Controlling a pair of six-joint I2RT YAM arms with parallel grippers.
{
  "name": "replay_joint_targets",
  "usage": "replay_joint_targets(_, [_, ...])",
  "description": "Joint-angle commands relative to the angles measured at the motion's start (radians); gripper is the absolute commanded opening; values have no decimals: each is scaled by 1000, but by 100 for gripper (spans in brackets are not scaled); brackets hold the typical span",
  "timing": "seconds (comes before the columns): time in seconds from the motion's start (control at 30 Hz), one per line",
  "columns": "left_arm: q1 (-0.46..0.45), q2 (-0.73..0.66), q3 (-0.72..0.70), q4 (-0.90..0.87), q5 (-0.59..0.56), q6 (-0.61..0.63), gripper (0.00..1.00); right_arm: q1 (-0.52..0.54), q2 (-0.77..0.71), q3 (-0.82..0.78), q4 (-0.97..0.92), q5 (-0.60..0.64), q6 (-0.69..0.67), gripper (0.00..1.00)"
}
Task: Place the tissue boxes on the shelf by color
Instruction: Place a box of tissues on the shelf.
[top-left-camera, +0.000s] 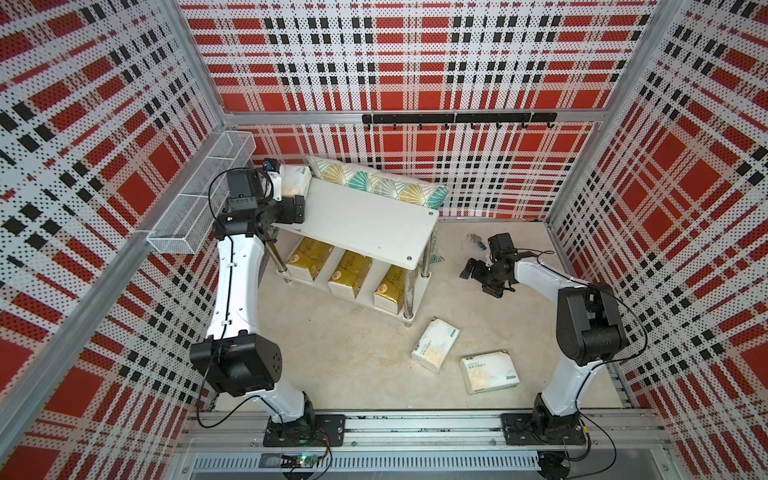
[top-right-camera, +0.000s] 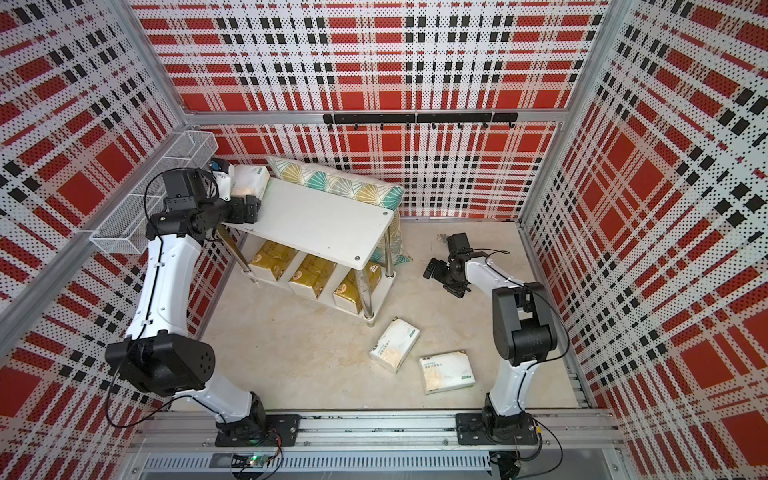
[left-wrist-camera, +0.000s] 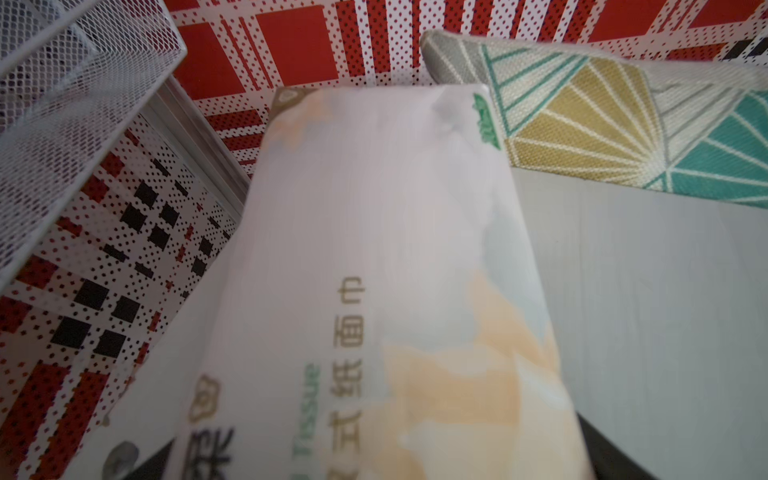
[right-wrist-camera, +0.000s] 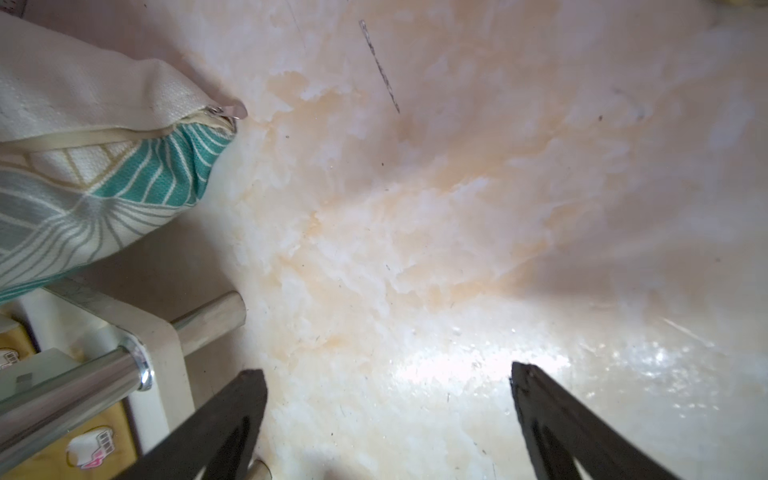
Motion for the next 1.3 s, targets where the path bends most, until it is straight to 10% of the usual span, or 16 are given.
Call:
replay_joint_targets(0.0, [-1, -54, -33, 47, -20, 0, 97, 10, 16, 15, -13, 15, -6, 100])
replay_joint_targets(0.23, [27, -127, -132, 132, 9, 4, 96, 16, 25, 20, -14, 12, -5, 100])
replay_joint_targets(0.73, [206, -191, -282, 254, 449, 59, 89, 38, 28, 33, -35, 32, -5, 100])
replay_joint_targets(1.27, [157, -150, -247, 206, 351, 66, 95, 44, 38, 38, -35, 35, -1, 100])
